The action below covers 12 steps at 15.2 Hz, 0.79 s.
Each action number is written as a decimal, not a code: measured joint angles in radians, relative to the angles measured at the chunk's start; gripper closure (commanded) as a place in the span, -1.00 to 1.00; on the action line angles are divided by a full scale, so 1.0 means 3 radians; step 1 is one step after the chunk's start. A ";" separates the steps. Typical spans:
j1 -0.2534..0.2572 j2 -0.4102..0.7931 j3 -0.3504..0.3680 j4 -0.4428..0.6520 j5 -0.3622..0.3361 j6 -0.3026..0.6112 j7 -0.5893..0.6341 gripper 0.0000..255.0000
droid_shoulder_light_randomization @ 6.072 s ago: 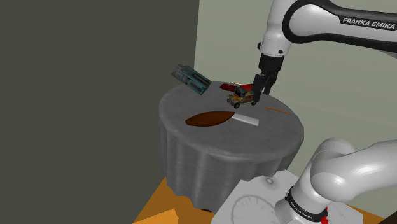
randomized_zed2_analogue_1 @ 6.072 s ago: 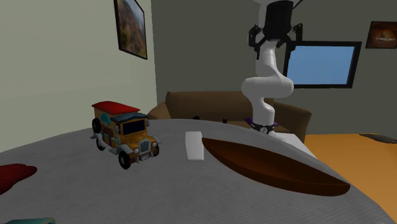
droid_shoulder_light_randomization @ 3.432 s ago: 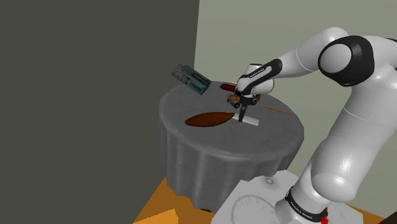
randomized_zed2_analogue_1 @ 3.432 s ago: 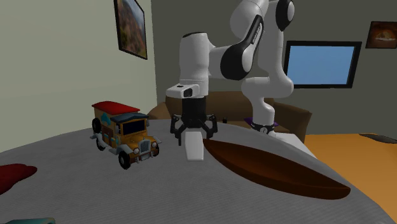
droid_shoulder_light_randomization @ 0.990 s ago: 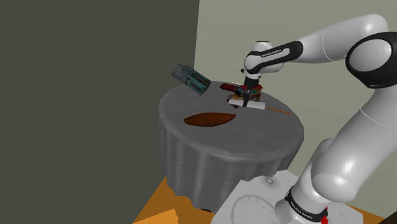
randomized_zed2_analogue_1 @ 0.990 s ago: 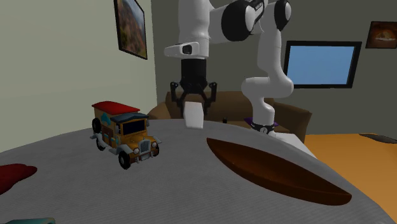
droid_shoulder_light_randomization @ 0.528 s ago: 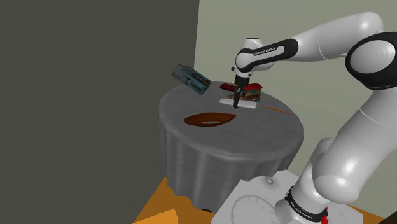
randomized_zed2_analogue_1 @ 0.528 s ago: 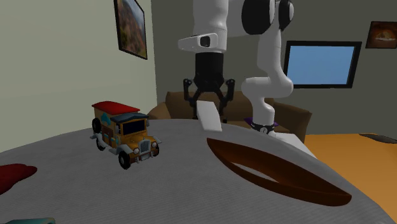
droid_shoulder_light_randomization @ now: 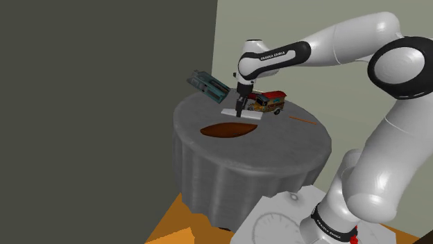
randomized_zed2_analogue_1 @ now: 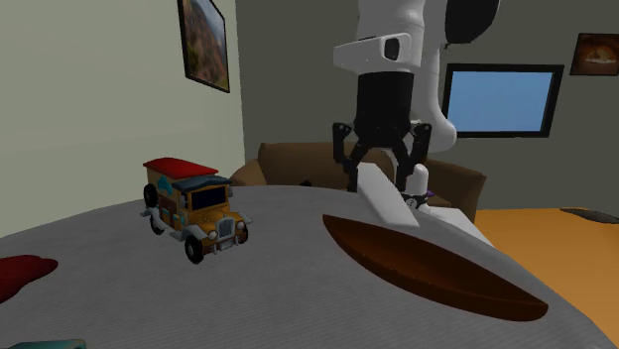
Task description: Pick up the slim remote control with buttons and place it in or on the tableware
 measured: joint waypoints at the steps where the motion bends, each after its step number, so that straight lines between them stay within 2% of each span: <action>1: 0.0038 0.0057 0.0039 0.0077 0.0026 -0.0025 0.0065 1.00; 4: 0.0104 0.0135 0.0106 0.0142 0.0058 -0.0019 0.0184 1.00; 12: 0.0110 0.0259 0.0115 -0.0069 0.0106 0.0307 0.0181 1.00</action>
